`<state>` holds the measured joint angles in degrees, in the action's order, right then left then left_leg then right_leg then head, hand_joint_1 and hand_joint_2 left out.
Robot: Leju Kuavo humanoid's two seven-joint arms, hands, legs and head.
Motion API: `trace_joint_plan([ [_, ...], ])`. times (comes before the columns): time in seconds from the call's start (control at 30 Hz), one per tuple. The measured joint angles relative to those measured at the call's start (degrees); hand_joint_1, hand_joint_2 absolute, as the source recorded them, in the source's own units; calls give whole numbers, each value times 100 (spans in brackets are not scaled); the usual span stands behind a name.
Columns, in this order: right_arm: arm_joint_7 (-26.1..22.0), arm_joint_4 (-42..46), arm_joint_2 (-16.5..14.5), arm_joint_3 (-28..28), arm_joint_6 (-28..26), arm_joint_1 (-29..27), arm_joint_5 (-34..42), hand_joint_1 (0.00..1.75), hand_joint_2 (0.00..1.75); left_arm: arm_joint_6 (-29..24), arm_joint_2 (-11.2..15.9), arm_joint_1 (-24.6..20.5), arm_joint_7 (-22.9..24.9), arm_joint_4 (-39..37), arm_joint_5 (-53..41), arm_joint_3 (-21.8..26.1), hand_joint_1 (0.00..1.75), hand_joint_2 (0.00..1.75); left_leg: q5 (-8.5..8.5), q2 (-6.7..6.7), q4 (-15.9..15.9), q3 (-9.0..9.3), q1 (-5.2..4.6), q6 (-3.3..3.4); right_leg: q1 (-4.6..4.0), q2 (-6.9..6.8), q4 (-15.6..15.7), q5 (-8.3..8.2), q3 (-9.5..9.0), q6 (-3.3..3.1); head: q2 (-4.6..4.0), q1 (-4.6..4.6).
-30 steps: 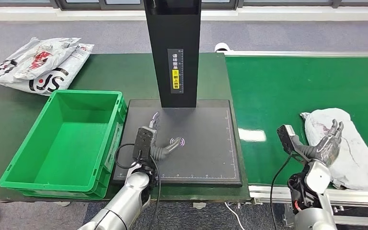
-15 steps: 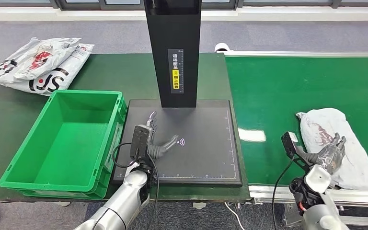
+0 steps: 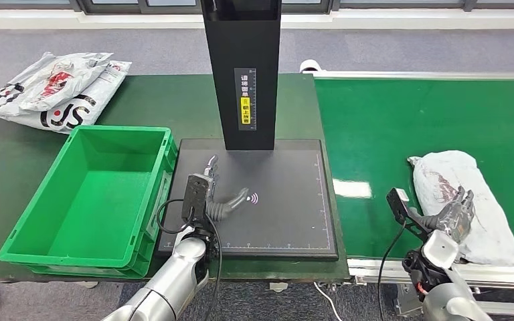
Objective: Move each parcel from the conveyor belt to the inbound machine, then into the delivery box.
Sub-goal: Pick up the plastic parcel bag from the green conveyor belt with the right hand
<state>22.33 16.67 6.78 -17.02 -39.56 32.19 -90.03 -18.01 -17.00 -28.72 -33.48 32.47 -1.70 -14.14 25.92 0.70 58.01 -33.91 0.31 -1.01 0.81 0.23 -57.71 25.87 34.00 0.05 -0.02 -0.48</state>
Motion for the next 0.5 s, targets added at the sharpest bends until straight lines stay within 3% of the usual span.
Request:
trace_joint_plan([
  [0.33,-67,-62,19,30,4,-65,9,0,175,0,62,10,-64,14,36,32,0,175,0,0,-1,0,0,0,-1,0,0,0,0,0,2,0],
  [0.5,805,-61,-13,539,251,-282,-7,0,175,19,199,279,-58,346,52,118,0,175,1,-1,-4,-2,0,-1,-2,1,0,1,1,-1,2,0],
])
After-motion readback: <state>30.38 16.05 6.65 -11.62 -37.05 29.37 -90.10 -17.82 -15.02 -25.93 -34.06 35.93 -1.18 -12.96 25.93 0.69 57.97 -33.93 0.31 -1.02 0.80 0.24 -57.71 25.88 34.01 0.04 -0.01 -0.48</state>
